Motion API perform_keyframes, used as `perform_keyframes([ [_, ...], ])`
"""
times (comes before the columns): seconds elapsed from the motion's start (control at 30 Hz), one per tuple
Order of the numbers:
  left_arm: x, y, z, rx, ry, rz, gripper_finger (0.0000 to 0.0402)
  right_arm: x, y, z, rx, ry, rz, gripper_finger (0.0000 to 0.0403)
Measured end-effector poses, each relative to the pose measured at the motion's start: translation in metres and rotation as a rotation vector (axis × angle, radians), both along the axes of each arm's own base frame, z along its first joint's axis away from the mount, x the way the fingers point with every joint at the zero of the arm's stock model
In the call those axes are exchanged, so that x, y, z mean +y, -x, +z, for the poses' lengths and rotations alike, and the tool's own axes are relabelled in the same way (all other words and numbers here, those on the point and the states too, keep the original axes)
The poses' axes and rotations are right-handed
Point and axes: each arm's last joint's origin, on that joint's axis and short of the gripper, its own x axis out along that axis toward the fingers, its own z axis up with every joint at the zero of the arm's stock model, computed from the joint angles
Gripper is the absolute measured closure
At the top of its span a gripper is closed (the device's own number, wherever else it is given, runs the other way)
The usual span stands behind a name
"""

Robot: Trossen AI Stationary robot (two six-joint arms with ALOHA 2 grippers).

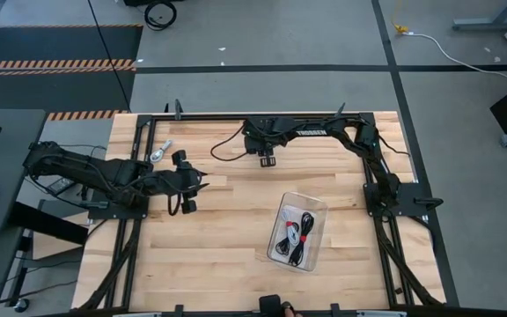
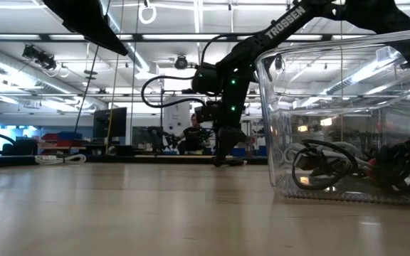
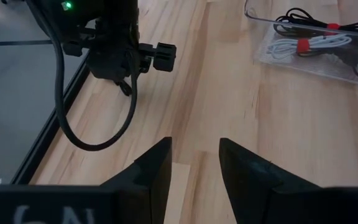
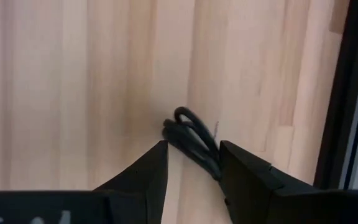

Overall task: Pick and place USB-C Cables
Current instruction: Put the black USB charger cable into the transparent bin

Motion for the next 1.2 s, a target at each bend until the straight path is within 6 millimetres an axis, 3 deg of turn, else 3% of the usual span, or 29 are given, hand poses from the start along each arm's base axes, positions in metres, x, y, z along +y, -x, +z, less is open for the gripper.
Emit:
perform_keyframes([
  [0.43,0.000,0.000,0.000,0.000,-0.001,0.000,0.0260,-0.004,0.005,-0.012,-0.023,0.025,-0.009,0.0281],
  [0.83,0.000,0.000,0.000,0.001,-0.002,-0.001,0.0260,0.002,0.004,-0.012,0.025,0.092,-0.012,0.0388],
  [1.0,0.000,0.000,-0.001,0.010,-0.008,-0.004,0.0260,0.010,0.006,-0.013,0.117,0.145,0.006,0.0389],
  [1.2,0.001,0.001,-0.001,0.015,-0.026,0.012,0.0260,0.025,0.006,0.009,0.241,0.131,0.013,0.0393],
])
